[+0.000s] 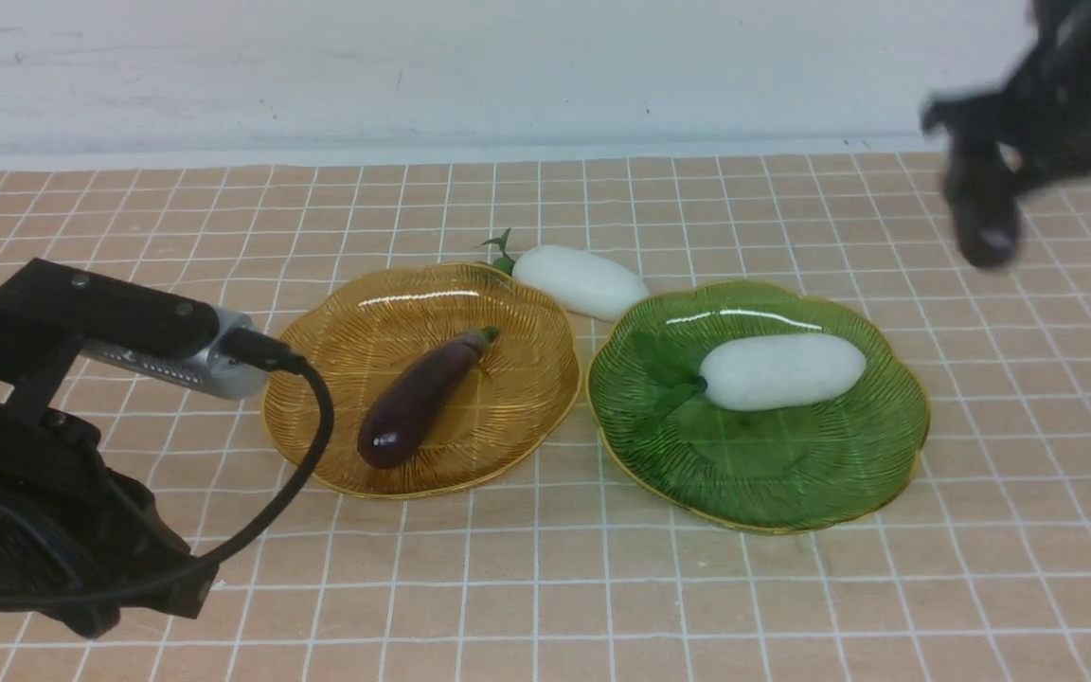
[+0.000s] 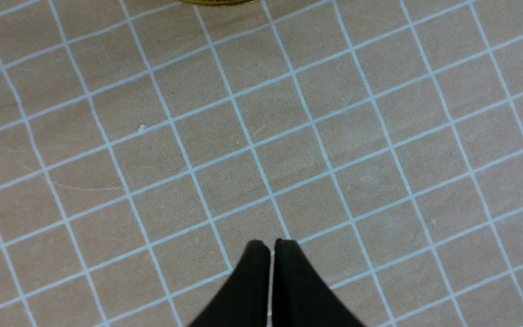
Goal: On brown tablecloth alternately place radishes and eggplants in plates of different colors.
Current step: 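Pick up the eggplant and place it on the yellow plate with the right gripper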
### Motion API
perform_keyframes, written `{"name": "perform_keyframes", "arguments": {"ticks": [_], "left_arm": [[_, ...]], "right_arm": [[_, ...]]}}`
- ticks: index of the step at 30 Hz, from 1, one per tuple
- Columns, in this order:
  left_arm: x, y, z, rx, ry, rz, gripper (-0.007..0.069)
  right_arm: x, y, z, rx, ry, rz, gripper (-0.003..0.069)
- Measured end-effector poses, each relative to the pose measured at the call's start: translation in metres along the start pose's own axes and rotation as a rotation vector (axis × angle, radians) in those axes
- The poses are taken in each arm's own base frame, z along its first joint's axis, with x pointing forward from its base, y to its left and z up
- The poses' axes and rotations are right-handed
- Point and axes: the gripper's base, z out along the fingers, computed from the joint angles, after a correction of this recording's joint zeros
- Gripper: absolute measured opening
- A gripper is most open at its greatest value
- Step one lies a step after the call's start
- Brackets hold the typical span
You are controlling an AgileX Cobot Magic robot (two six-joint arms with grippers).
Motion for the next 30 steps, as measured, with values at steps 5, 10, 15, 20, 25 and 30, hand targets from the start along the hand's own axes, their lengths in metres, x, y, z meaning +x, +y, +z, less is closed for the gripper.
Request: {"name": "perform_keyframes", "arguments": {"ticks": [5,10,15,20,25,30], "left_arm": [[-0.001,0.0,0.0,0.0,-0.01,0.0,-0.0003],[-0.001,0.0,0.0,0.0,-0.01,0.0,-0.0003],[-0.001,0.0,0.0,0.0,-0.01,0.0,-0.0003],[-0.001,0.0,0.0,0.0,-0.009,0.0,-0.0003],[-0.001,0.0,0.0,-0.004,-0.01,0.002,-0.0003],[-0.005,0.0,0.0,-0.004,-0.06,0.006,-0.0003]], "right_arm": [[0.048,0.087,0.081,-0.078,0.132,-0.186,0.0342],[0.076,0.12,0.125,-0.101,0.144,-0.257,0.0377],[0.079,0.126,0.136,-0.124,0.121,-0.25,0.0575],[0.081,0.123,0.133,-0.113,0.17,-0.262,0.0652],[0.07,0.12,0.11,-0.082,0.205,-0.353,0.0617],[0.028,0.114,0.01,0.001,-0.035,-0.444,0.0365]]}}
